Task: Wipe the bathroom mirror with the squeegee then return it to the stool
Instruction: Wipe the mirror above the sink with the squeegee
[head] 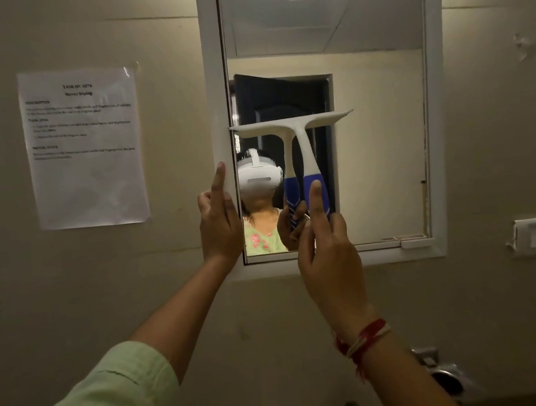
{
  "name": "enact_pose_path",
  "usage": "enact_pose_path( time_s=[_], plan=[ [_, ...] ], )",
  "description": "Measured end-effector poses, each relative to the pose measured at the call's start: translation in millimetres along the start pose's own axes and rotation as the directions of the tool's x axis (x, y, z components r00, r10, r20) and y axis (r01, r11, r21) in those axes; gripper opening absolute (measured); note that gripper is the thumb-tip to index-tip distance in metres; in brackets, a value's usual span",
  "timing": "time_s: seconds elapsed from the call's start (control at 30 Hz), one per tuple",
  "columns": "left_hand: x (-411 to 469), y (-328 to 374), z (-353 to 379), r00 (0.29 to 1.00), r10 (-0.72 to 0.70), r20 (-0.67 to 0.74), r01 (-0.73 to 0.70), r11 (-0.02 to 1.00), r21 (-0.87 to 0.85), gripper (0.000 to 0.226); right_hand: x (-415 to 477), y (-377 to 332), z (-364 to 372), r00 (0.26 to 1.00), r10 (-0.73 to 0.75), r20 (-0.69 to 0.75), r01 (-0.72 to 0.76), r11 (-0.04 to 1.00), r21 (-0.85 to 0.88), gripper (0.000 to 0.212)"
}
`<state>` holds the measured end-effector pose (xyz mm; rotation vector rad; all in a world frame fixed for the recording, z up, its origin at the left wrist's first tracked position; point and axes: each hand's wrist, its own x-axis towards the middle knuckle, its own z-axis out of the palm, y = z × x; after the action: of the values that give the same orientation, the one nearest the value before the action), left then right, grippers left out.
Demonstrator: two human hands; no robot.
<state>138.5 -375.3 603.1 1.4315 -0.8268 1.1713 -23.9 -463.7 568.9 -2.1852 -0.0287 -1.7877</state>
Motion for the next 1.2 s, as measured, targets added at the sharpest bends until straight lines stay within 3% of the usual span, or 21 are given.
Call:
enact_pose_path(
  time_s=[0.57,1.2],
  plan=[
    [0,-2,1,1.0,-0.019,-0.007,0.019,1.0,0.02,0.044,-58,3,4,0.998,0.043,0.048,-0.044,0.999,0.018,0.056],
    [1,-6,6,1.0,-0.004,0.016,0.005,0.999,-0.034,0.044,-140,-8,-3,0.966,0.218,0.137,-0.214,0.976,-0.049,0.058]
  ],
)
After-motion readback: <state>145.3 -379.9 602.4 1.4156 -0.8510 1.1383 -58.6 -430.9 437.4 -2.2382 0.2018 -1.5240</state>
